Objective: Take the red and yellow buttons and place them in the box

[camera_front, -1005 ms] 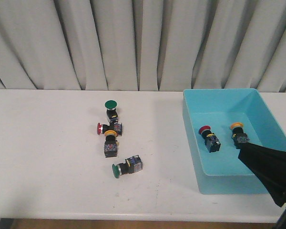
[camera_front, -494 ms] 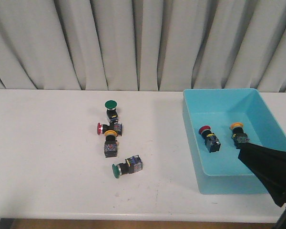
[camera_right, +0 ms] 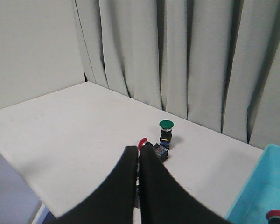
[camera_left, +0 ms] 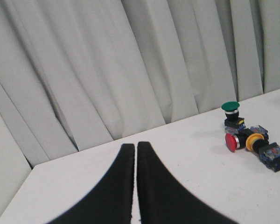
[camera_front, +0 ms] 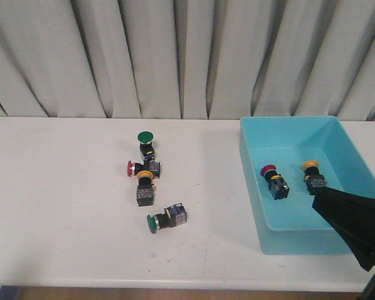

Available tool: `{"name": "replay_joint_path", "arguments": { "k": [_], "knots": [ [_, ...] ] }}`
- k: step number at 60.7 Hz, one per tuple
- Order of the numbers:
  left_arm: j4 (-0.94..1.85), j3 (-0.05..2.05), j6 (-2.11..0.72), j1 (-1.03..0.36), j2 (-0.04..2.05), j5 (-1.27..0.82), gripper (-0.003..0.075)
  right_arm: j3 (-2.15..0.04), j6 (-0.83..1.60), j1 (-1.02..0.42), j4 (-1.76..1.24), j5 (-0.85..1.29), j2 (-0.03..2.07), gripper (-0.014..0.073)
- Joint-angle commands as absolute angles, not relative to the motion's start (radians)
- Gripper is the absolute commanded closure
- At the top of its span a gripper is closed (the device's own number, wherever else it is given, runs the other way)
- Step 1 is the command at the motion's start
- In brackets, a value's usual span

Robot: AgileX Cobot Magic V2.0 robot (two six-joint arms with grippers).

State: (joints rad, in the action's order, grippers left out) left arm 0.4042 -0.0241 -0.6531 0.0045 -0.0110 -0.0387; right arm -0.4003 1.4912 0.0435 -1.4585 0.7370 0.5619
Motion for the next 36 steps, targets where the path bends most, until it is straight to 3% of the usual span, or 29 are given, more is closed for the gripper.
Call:
{"name": "replay_joint_path", "arguments": {
  "k": [1, 20, 36],
  "knots": [
    [0.392, -0.051, -0.58, 0.006, -0.016, 0.083, 0.0727, -0.425, 1.494, 0.048, -1.508, 0.745, 0.563, 0.0596],
    [0.0, -0.051, -0.103, 0.006, -0.016, 0.117, 0.0727, -0.425, 1.498, 0.048, -1.508, 0.744, 0.563, 0.0596],
    [0.0, -0.051, -0.068, 0.006, -0.016, 0.117, 0.0727, -0.425, 1.498, 0.048, -1.508, 0.744, 0.563, 0.0596]
  ]
}}
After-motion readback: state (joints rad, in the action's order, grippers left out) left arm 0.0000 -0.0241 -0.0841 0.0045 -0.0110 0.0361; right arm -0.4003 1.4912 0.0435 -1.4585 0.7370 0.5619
